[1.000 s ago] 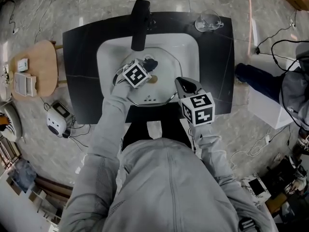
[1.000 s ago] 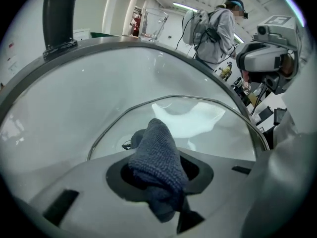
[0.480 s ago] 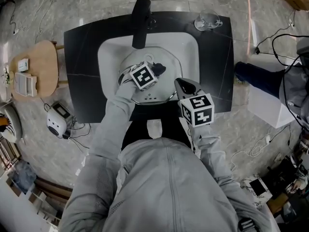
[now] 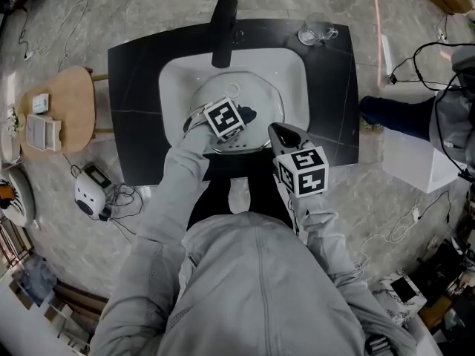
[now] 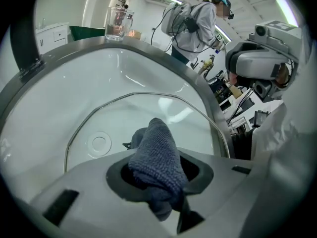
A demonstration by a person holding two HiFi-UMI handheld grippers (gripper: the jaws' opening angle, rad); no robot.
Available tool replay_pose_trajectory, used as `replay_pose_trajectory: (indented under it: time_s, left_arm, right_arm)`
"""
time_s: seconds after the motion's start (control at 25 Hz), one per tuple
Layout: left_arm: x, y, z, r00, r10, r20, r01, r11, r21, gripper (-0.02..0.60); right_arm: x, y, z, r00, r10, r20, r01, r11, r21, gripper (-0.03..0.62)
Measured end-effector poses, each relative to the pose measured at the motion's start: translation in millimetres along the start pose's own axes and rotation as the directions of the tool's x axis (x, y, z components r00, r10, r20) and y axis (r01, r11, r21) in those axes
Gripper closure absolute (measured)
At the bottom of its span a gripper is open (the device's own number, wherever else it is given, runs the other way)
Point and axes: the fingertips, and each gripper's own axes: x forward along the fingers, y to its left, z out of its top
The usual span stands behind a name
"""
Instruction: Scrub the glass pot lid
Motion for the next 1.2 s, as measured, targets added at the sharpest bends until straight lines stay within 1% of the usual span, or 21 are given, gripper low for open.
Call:
replay_pose_trajectory:
  time_s: [0.12,0.28,0.36,0.44,0.56,0.64,0.72,0.84,0.96,1.08,1.2]
  left_arm:
    - [-5,-11,-8,1.0,-0.027,0.003,0.028,1.0,-0.008,0.462]
    - [-16,-27,-16,0.997,-0.069,0.016,0.069,0.997,0.02,0.462]
    - [-22,-35,-20,0.997,-0.079,0.027,0.078,0.996,0.032,0.462]
    - [-30,-38,-23,0.997,-0.067,0.045,0.066,0.997,0.04,0.462]
    - [-46,-39,-23,0.994,-0.033,0.107,0.029,0.999,0.041,0.462]
    - [-60,-39,-19,0.986,-0.007,0.164,-0.001,0.999,0.046,0.462]
    - [-74,-39,-17,0.975,0.036,0.221,-0.05,0.997,0.06,0.462]
    - [-98,-37,-14,0.947,0.1,0.305,-0.126,0.99,0.068,0.462]
    - [-128,-37,-9,0.906,0.145,0.397,-0.176,0.983,0.042,0.462]
    - [-158,-39,-2,0.855,0.192,0.482,-0.234,0.972,0.027,0.462]
    - [-190,-41,10,0.793,0.24,0.56,-0.297,0.955,0.012,0.462]
  right_arm:
    - [-5,10,-4,1.0,-0.008,0.009,0.008,1.0,-0.003,0.565]
    - [-12,19,-3,0.999,-0.028,0.032,0.028,0.999,-0.02,0.565]
    - [-17,25,0,0.998,-0.041,0.05,0.043,0.999,-0.022,0.565]
    - [-22,32,2,0.996,-0.054,0.069,0.056,0.998,-0.025,0.565]
    - [-31,39,7,0.992,-0.073,0.1,0.076,0.997,-0.028,0.565]
    - [-37,40,12,0.988,-0.093,0.122,0.096,0.995,-0.024,0.565]
    - [-45,41,16,0.983,-0.114,0.142,0.118,0.993,-0.021,0.565]
    - [-58,43,28,0.972,-0.143,0.184,0.15,0.988,-0.023,0.565]
    - [-73,47,46,0.957,-0.166,0.239,0.178,0.984,-0.03,0.565]
    - [-87,49,65,0.94,-0.185,0.287,0.208,0.977,-0.051,0.565]
    - [-103,48,87,0.922,-0.199,0.332,0.241,0.966,-0.089,0.565]
